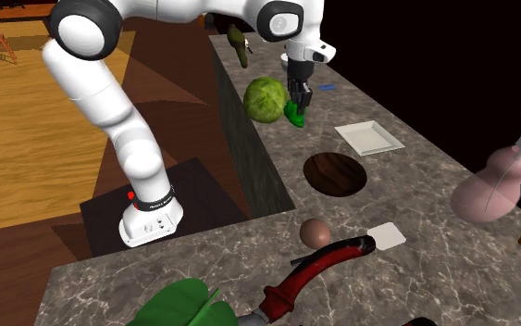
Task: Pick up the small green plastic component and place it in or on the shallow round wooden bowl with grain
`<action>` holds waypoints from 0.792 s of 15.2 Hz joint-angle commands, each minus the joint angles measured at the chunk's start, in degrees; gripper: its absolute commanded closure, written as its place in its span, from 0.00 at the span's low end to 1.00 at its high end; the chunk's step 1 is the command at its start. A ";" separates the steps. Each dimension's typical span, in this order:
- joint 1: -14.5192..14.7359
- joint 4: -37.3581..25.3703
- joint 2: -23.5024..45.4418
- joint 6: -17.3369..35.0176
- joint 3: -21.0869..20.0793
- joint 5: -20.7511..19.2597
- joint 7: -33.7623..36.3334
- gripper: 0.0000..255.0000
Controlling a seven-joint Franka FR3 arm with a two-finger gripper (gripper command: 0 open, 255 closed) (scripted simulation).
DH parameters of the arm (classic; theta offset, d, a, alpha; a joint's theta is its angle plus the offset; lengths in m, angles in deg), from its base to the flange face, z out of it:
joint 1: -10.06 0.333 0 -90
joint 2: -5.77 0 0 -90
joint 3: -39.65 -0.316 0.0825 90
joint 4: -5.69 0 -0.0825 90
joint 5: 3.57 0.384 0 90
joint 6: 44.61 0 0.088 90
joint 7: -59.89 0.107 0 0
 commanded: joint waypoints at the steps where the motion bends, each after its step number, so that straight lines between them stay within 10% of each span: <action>1: -1.01 -1.51 0.92 -0.63 1.71 -0.04 -2.80 1.00; 12: -7.19 -15.91 12.42 -4.68 11.13 3.50 -19.44 1.00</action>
